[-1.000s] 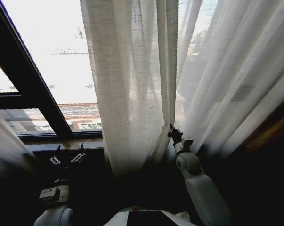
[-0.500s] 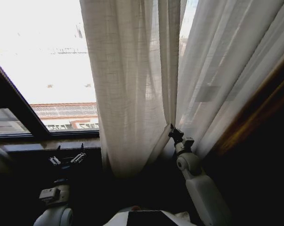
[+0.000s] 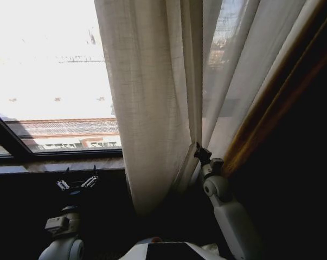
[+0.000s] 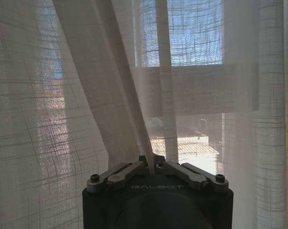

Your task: Open the curtains by pulling them apart, changing their state from closed to fully open.

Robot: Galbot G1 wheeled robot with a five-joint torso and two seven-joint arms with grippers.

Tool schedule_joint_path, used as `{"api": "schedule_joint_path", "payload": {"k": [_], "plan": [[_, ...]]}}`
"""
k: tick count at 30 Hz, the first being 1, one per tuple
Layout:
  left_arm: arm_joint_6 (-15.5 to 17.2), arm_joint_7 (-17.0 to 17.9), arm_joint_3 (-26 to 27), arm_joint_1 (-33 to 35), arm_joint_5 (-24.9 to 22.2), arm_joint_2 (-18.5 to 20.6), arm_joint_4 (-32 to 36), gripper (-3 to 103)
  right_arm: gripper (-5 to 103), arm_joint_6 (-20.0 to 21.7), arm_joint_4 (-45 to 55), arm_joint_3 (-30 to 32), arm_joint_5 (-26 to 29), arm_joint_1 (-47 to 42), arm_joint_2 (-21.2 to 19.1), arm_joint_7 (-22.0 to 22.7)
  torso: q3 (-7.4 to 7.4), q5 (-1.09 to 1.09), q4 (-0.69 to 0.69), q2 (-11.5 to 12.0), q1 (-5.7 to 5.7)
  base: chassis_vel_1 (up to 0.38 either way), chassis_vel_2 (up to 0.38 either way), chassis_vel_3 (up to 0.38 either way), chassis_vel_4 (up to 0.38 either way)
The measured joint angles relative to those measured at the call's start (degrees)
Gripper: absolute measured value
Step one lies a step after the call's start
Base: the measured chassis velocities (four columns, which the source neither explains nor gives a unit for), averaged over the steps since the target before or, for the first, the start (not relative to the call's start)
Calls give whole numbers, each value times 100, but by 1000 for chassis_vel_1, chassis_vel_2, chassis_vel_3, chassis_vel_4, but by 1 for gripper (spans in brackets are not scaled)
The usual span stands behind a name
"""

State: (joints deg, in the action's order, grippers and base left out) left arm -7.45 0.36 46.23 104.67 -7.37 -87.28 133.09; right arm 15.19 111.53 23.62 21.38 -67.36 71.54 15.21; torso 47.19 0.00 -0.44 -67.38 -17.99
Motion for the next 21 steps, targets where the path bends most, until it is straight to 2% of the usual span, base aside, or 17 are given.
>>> {"api": "schedule_joint_path", "payload": {"k": [10,18,20,21], "plan": [[-1,-2,-14,14,12,-16,1,100,0,-126,-37,-29,-47,-25,-7,-1,0,-3,0,0,1,-348,-323,345,316],[-7,-5,-26,21,24,-33,6,100,0,-141,-65,-27,-61,-12,-13,3,0,-4,-2,0,1,-63,-102,80,79],[-11,-2,-28,25,31,-35,5,100,0,-141,-81,-28,-61,-4,-6,8,0,7,1,0,0,10,27,-16,-9],[-11,0,-28,25,32,-34,5,100,0,-141,-90,-16,-61,5,-4,9,0,5,3,0,0,42,53,-51,-47]]}}
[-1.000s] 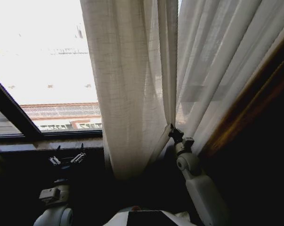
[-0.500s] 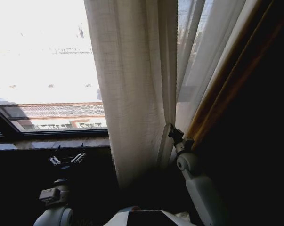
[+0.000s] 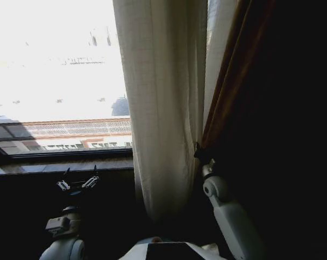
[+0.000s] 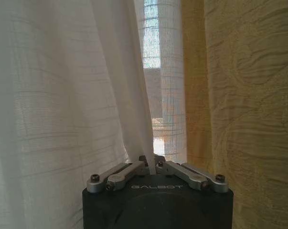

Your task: Open the curtains by pulling them apart, changing their state from closed to fully open.

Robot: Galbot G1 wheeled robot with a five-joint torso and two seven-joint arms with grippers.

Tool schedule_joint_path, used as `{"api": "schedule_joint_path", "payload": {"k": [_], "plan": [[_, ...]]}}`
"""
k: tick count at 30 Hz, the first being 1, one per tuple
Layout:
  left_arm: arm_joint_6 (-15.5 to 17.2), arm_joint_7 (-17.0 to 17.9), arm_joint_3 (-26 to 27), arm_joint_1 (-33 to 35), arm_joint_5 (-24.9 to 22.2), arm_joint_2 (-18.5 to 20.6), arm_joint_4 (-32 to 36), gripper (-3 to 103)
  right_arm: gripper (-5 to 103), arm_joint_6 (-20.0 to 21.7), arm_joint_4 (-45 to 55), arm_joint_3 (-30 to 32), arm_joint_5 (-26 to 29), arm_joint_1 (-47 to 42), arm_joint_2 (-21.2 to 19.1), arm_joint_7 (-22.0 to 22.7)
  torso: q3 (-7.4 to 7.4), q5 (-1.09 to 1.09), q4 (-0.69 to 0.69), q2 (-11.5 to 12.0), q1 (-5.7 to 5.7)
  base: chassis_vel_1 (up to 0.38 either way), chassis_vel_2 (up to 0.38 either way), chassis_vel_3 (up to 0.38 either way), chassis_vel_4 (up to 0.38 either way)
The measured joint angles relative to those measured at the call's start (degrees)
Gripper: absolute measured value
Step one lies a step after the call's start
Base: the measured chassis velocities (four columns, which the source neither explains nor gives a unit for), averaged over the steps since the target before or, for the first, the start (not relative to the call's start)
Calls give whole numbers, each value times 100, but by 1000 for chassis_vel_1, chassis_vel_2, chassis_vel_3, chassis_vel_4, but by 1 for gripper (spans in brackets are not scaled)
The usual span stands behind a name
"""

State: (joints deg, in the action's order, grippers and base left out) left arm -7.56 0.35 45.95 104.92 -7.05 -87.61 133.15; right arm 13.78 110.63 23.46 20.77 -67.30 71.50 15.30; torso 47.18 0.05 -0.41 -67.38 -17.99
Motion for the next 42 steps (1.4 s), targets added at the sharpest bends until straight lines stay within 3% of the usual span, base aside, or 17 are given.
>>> {"api": "schedule_joint_path", "payload": {"k": [8,17,23,25,26,31,32,34,37,40,42], "plan": [[-8,-1,20,5,1,9,4,100,0,28,-162,568,146,110,34,74,0,-10,-4,0,0,17,18,-19,-18],[-59,0,8,19,-4,-10,-11,100,0,42,-466,1180,316,212,-188,294,0,-5,-3,0,0,0,0,0,0],[-71,0,4,18,-7,-18,-17,100,-3,252,-587,1379,311,312,-252,760,0,-6,-2,0,1,0,0,0,0],[-74,0,7,22,-8,-18,-15,100,1,289,-538,1373,300,253,-256,771,1,-9,-4,1,0,0,0,0,0],[-76,0,7,23,-9,-19,-12,100,12,288,-397,1332,271,133,-258,624,1,-8,-4,1,0,0,0,0,0],[-78,0,-6,22,-9,-29,-11,100,22,276,47,1131,64,-224,-223,249,0,-5,-4,0,0,0,0,0,0],[-78,1,-10,22,-8,-38,-6,100,33,276,224,1025,15,-346,-185,214,0,-5,-4,0,1,0,0,0,0],[-78,0,-10,22,-8,-41,-1,100,33,279,329,964,-2,-422,-161,205,0,-5,-3,0,1,0,0,0,0],[-78,1,23,30,-28,-40,10,100,50,342,725,741,-97,-770,-47,152,0,-6,-3,0,0,0,0,0,0],[-78,1,43,38,-42,-33,10,100,55,388,923,625,-248,-962,15,82,0,-5,-3,0,0,0,0,0,0],[-78,1,42,44,-50,-31,10,100,65,394,1125,513,-501,-1164,107,35,0,-5,-3,0,1,0,0,0,0]]}}
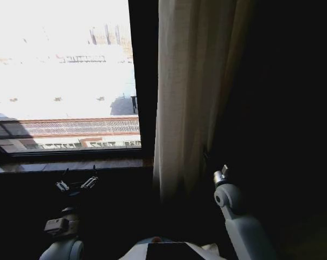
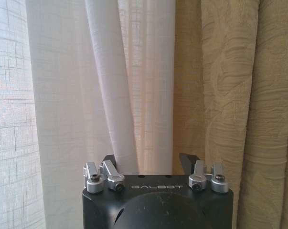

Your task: Open the curtains by pulling them apart, changing their state from closed to fully open.

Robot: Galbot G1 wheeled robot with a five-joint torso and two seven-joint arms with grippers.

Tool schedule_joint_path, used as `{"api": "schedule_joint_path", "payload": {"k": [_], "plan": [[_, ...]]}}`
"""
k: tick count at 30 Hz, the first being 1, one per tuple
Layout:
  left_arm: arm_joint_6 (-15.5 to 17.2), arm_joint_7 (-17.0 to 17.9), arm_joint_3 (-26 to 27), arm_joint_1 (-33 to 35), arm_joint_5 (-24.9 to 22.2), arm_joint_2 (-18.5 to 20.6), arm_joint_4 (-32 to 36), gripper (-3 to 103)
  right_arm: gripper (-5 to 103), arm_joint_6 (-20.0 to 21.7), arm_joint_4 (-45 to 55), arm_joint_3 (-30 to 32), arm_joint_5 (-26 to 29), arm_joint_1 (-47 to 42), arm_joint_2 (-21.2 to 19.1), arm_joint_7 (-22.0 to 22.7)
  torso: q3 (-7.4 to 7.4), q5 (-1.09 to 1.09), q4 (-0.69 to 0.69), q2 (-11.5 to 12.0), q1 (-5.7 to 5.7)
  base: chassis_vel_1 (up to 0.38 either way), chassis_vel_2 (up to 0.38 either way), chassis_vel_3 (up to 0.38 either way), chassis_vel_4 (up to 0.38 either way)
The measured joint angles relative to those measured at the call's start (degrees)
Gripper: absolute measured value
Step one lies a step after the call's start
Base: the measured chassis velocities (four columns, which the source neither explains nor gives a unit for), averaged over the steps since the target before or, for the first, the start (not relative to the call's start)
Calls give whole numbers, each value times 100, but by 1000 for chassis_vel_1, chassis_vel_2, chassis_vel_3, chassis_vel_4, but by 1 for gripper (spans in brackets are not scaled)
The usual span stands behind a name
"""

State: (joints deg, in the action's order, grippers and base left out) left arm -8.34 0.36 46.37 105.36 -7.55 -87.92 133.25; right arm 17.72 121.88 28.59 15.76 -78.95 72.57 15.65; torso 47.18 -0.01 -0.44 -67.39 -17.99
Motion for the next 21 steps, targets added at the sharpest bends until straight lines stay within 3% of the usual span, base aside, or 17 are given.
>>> {"api": "schedule_joint_path", "payload": {"k": [1,4,10,21], "plan": [[0,0,0,0,0,0,0,100,65,0,0,0,0,0,0,0,0,0,0,0,0,0,0,0,0],[1,0,-8,14,-12,-5,24,100,82,-1,241,-36,-119,-181,29,-3,0,0,0,0,0,0,0,0,0],[22,-2,-10,18,-41,19,58,100,99,-6,432,-40,-393,-285,29,-144,0,-1,0,0,0,0,0,0,0],[28,-5,-5,41,-23,18,82,100,100,-43,328,-127,-555,-233,74,-130,0,-2,0,0,0,14,11,-15,-16]]}}
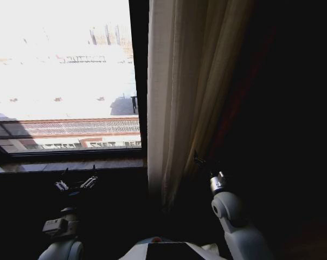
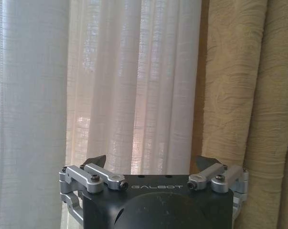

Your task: Open the curtains by pulling them apart, changing their state from closed to fully open.

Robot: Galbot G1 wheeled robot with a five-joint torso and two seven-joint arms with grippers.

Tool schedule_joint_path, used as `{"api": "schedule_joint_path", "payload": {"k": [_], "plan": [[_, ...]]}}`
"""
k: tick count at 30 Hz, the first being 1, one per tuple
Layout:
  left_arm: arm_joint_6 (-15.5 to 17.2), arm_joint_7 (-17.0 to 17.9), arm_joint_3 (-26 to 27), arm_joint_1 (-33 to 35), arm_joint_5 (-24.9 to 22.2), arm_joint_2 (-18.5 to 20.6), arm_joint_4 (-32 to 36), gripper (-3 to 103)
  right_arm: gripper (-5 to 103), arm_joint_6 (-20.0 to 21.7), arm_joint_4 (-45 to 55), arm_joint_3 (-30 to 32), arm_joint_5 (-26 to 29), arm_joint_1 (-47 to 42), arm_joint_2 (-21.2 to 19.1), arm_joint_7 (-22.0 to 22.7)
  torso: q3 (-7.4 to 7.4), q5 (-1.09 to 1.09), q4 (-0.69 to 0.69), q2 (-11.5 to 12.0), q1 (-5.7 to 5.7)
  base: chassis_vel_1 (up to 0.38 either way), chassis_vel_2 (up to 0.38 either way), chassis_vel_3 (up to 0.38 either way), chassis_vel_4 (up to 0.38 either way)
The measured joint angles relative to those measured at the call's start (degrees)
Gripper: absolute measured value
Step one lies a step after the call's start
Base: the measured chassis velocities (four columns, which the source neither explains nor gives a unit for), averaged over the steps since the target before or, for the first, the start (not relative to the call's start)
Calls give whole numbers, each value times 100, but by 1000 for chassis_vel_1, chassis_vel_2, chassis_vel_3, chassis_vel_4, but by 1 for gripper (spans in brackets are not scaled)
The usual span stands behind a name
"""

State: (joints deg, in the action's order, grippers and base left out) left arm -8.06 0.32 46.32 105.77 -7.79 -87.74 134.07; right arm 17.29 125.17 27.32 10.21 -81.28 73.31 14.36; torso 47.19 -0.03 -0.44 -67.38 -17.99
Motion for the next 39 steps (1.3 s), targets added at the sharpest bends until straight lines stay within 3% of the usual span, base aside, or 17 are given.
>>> {"api": "schedule_joint_path", "payload": {"k": [27,39], "plan": [[-17,-5,-76,8,132,-63,-74,100,100,-369,-305,-67,-140,113,29,-135,-1,7,0,-1,0,223,236,-230,-225],[-17,-27,-89,-28,141,-54,-129,100,100,-387,-428,-82,-246,207,54,-254,0,-1,0,0,0,-8,6,13,-8]]}}
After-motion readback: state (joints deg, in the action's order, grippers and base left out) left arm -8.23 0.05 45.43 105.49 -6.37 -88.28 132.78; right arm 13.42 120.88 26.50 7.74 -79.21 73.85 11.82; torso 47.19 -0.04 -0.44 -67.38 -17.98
